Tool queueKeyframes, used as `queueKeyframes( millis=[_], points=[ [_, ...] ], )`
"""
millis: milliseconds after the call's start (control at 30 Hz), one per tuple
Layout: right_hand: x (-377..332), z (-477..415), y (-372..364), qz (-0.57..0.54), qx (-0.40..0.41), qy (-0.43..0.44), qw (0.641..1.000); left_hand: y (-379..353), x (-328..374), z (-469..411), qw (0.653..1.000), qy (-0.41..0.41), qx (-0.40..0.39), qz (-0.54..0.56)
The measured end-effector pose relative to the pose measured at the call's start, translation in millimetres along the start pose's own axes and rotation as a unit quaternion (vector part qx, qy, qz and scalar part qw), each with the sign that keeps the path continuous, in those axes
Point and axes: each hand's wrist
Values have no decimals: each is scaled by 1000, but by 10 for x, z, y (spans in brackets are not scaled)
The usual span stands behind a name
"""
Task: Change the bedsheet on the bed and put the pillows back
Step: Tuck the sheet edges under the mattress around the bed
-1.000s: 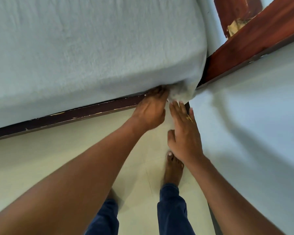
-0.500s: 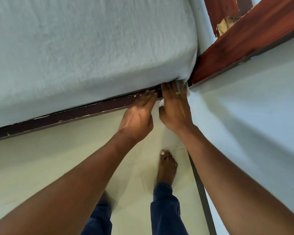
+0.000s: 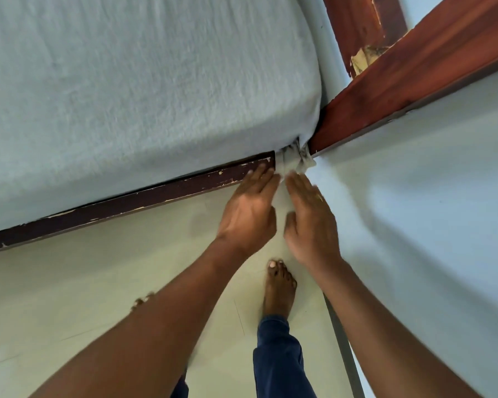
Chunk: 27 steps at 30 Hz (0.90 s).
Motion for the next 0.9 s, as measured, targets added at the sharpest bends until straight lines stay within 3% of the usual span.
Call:
queueKeyframes(
  millis=[133,233,333,400,433,467,500,533,567,667,700,733,800,833,867,900],
  points=[
    [-82,-1010,-110,130,-35,12,991,26,-110,357,995,65,63,38],
    [-97,-1139,-137,173,-88,5,981,86,-125,266,991,72,91,66],
    [-9,-1006,-39,152,-76,36,985,147,-12,92,975,106,157,119],
    [-15,-766,42,86,-26,49,995,177,109,-30,940,163,183,239],
    [-17,-594,59,41,10,51,998,192,162,-98,892,211,182,355],
    [-18,-413,60,-11,54,36,998,202,209,-170,808,256,173,502],
    [-25,-264,63,-63,106,13,992,216,240,-247,700,282,157,637],
    [-25,-182,58,-106,157,-12,982,242,278,-329,601,279,140,735],
    [-36,-176,36,-137,194,-31,971,263,299,-414,527,263,137,796],
    [-177,-446,53,-177,218,-47,959,368,344,-688,360,250,202,876],
    [-224,-559,72,-194,201,-52,959,379,334,-768,330,269,223,877],
    [-236,-680,58,-223,178,-72,956,386,316,-825,325,282,227,874],
    [-273,-845,69,-318,124,-130,931,384,279,-839,360,297,210,859],
    [-282,-923,97,-406,104,-154,895,396,268,-834,389,300,192,849],
    [-323,-990,137,-521,80,-167,834,406,252,-825,416,304,175,839],
    [-390,-1035,194,-638,48,-171,749,423,242,-804,432,308,161,833]
  ],
)
Point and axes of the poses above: each hand's wrist, its own z-axis away from the middle knuckle, its own y-axis out of the back of the hand, x = y × z, and after that the axes turned 11 degrees about -x, right-handed
